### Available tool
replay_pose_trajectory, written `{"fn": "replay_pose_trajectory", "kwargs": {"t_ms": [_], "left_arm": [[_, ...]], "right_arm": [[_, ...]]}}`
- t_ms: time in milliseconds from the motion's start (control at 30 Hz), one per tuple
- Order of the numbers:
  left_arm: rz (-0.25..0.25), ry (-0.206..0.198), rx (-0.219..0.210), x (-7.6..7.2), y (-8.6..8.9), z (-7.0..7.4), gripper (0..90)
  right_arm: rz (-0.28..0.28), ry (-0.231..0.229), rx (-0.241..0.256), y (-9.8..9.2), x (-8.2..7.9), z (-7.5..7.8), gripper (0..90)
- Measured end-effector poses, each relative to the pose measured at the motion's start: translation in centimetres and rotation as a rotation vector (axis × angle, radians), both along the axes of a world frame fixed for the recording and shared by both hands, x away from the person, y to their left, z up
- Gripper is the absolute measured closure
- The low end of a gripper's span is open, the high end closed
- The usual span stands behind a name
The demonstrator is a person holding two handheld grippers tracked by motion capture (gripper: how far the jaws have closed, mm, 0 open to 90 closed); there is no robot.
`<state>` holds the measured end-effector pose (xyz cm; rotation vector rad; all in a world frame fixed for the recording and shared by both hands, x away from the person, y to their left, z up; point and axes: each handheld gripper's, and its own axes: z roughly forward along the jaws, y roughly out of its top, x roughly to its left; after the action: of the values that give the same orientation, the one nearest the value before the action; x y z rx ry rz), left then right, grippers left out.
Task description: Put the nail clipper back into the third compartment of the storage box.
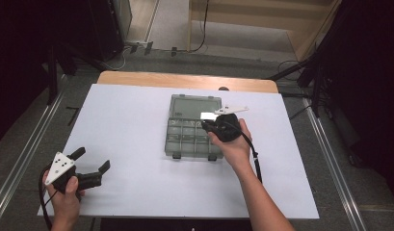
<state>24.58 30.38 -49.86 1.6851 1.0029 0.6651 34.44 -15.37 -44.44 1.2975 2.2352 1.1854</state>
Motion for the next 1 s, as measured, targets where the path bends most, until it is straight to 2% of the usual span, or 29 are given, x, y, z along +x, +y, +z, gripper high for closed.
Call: {"fn": "replay_pose_trajectory", "kwargs": {"t_ms": [267,533,600,767,800,833,867,900,967,1000], "left_arm": [[0.0,0.0,0.001,0.0,0.0,0.0,0.0],[-0.002,0.0,0.002,0.0,0.0,0.0,0.0],[-0.004,0.0,0.003,0.0,0.0,0.0,0.0],[-0.005,0.0,0.003,0.0,0.0,0.0,0.0],[-0.004,0.001,0.002,0.0,0.0,0.0,0.0],[-0.005,0.001,0.003,0.0,0.0,0.0,0.0],[-0.005,0.001,0.003,0.0,0.0,0.0,0.0],[-0.005,0.001,0.003,0.0,0.0,0.0,0.0],[-0.006,0.001,0.006,0.0,0.0,0.0,0.0],[-0.007,0.001,0.007,0.0,0.0,0.0,0.0]], "right_arm": [[0.005,-0.007,0.013,0.1,1.2,-0.8,81.3],[0.007,-0.025,-0.011,0.4,2.2,-1.9,81.2],[0.017,-0.028,-0.003,0.4,2.5,-2.2,81.2],[-0.006,-0.02,-0.002,0.4,2.7,-2.5,79.6],[-0.015,-0.018,0.018,0.2,2.7,-2.5,66.4],[-0.032,0.007,0.049,-0.1,2.7,-2.2,41.8],[-0.032,0.007,0.049,-0.1,2.7,-2.2,41.8],[-0.036,0.008,0.067,-0.2,2.7,-2.2,34.3],[-0.028,0.007,0.077,-0.5,2.4,-2.1,12.2],[-0.021,0.004,0.087,-0.7,2.3,-2.0,6.1]]}}
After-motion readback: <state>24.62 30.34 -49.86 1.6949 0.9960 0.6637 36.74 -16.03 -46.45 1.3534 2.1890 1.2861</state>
